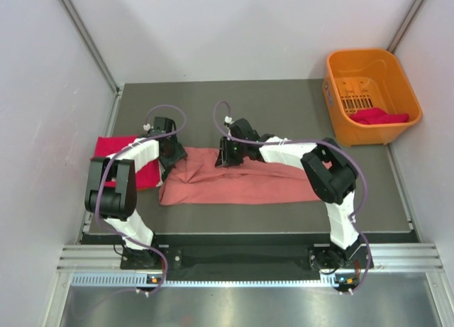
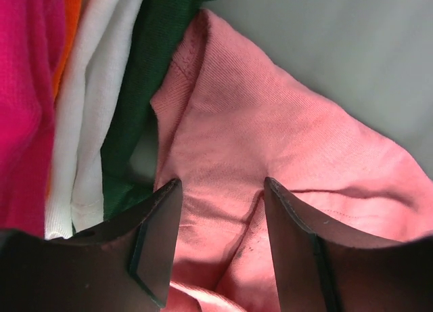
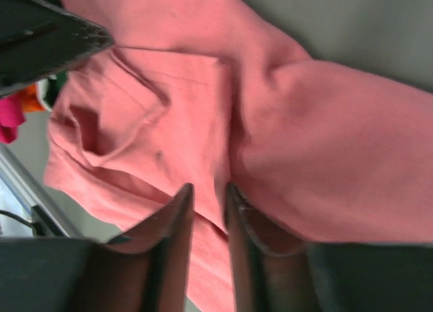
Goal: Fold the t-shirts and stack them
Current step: Fold the tshirt
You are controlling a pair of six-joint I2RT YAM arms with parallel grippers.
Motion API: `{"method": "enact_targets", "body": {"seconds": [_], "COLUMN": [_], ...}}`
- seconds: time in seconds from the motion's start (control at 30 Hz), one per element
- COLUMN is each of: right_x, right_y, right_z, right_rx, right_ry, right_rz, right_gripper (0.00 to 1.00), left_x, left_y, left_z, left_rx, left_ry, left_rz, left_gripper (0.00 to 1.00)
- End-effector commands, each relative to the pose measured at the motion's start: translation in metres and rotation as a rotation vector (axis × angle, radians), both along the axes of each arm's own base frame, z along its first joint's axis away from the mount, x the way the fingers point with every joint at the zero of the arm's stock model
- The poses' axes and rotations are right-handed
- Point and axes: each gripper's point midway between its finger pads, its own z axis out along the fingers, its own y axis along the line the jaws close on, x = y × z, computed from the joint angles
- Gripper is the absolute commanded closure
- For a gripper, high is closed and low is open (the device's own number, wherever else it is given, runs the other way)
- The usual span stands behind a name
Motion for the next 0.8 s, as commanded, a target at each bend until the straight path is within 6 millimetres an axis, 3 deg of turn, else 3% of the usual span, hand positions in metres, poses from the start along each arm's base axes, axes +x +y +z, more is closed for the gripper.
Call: {"method": "enact_targets", "body": {"seconds": [0.0, 0.1, 0.17, 0.23, 0.27, 0.4, 0.63, 0.7, 0.77], "right_x": [-0.010, -0.026, -0.042, -0.050, -0.061, -0.085, -0.118, -0.128, -0.129], "right_y": [0.021, 0.013, 0.003, 0.004, -0.003, -0.006, -0.008, -0.008, -0.010], "right_z": [0.027, 0.034, 0.023, 0.032, 0.021, 0.019, 0.019, 0.021, 0.024], "right_rx": [0.120, 0.134, 0.112, 0.148, 0.133, 0.170, 0.208, 0.221, 0.228], "right_ry": [-0.032, -0.040, -0.011, -0.034, -0.010, -0.007, -0.018, -0.023, -0.036], "right_rz": [0.052, 0.064, 0.074, 0.092, 0.101, 0.125, 0.186, 0.210, 0.210], "right_gripper": [0.76, 0.93, 0.94, 0.93, 0.93, 0.92, 0.78, 0.68, 0.52], "left_x": [-0.010, -0.008, -0.009, -0.008, -0.007, -0.005, -0.003, -0.003, -0.002], "left_y": [0.017, 0.021, 0.023, 0.024, 0.024, 0.024, 0.029, 0.030, 0.030], "left_z": [-0.004, -0.001, -0.001, 0.000, 0.001, 0.003, 0.010, 0.011, 0.012], "left_rx": [0.072, 0.091, 0.099, 0.107, 0.108, 0.111, 0.136, 0.147, 0.147], "left_ry": [0.028, 0.020, 0.022, 0.019, 0.018, 0.008, -0.015, -0.015, -0.021], "left_rz": [0.041, 0.051, 0.056, 0.059, 0.060, 0.064, 0.075, 0.074, 0.070], "left_gripper": [0.42, 0.42, 0.42, 0.42, 0.42, 0.43, 0.42, 0.42, 0.42]}}
